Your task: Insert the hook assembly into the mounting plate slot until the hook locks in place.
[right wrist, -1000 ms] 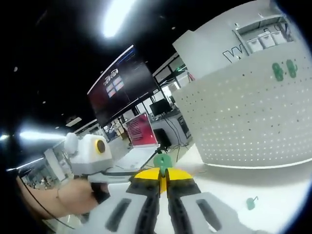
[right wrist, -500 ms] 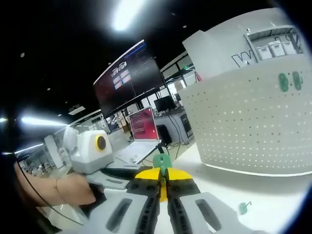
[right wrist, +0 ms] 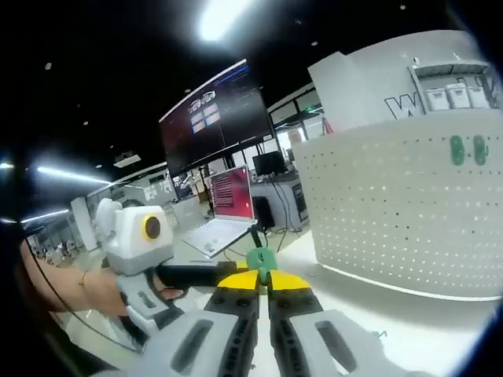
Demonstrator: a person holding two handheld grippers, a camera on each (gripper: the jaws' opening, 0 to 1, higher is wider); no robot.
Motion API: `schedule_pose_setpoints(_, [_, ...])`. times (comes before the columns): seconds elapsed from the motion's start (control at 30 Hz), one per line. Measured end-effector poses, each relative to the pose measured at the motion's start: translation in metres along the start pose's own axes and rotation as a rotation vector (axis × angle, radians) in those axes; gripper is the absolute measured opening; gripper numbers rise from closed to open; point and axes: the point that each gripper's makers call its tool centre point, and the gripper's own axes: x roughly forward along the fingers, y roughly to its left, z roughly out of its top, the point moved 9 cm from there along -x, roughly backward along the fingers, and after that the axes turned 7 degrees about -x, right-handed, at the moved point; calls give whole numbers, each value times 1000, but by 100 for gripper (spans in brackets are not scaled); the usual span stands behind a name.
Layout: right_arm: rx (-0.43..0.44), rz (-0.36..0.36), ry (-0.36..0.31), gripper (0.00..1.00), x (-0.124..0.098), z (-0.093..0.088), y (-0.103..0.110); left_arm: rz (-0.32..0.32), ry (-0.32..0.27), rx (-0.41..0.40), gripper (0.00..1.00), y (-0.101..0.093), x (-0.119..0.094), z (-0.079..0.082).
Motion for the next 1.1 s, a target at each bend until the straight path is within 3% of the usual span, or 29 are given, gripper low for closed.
schedule_pose_setpoints(0.1, [-15, -18, -11, 0, -4, 0, -2, -7, -38, 15, 87, -3, -3, 1])
schedule_pose_setpoints(0.37, [-23, -53, -43, 0, -10, 0, -4, -32, -40, 4, 100, -12, -2, 2])
schedule_pose_setpoints(0.6, [-28, -86, -71, 0, -13, 2, -10, -45, -42, 7, 100, -16, 2, 2])
schedule_pose_setpoints(0.83, [-16, -166, -119, 0, -20, 7, -28, -32, -45, -4, 100, -12, 3, 1])
schedule_pose_setpoints(1.1, [-8, -308, -183, 0, -30, 17, -67, -5, -42, -14, 99, -5, 2, -2])
